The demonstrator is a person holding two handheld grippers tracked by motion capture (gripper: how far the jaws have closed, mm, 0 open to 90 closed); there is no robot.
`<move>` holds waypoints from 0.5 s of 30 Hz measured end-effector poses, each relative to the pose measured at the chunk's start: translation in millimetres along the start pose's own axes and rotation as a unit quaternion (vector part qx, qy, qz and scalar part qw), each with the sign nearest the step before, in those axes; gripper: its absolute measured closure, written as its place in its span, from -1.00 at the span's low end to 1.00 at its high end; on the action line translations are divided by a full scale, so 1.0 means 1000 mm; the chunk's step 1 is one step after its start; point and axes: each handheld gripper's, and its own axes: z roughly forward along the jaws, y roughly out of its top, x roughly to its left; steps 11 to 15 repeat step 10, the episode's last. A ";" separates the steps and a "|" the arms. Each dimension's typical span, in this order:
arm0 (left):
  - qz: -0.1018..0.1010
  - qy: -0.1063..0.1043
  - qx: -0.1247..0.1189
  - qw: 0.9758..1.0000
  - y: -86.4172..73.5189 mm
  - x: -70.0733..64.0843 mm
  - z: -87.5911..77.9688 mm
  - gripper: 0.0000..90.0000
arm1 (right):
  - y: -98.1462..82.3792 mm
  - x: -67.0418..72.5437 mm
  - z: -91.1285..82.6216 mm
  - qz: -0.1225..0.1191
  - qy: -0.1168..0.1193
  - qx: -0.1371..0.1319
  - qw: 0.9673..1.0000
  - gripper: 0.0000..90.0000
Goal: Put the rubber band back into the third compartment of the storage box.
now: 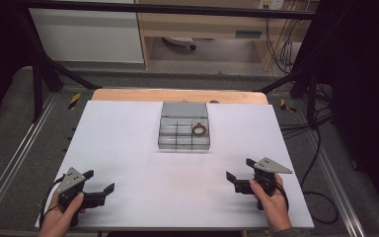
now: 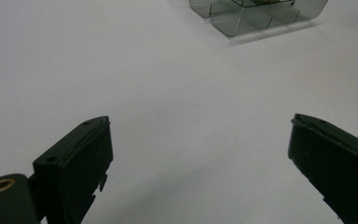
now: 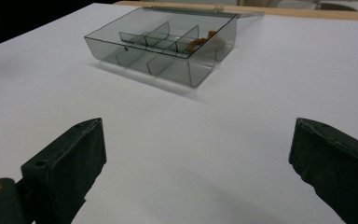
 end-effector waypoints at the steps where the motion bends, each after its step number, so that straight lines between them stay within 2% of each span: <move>1: -0.003 0.002 0.000 1.000 0.000 0.001 0.000 -0.87 | 0.000 0.000 0.002 -0.001 0.001 0.003 1.000 -0.91; 6: -0.008 0.005 0.004 1.000 -0.001 0.004 0.002 -0.86 | -0.001 0.000 0.012 0.000 -0.002 0.016 1.000 -0.91; 10: -0.007 0.005 0.009 1.000 -0.002 0.003 0.004 -0.86 | -0.004 0.001 0.024 -0.011 -0.015 0.053 0.998 -0.92; 15: -0.007 0.005 0.009 1.000 -0.002 0.003 0.004 -0.86 | -0.004 0.001 0.024 -0.011 -0.015 0.053 0.998 -0.92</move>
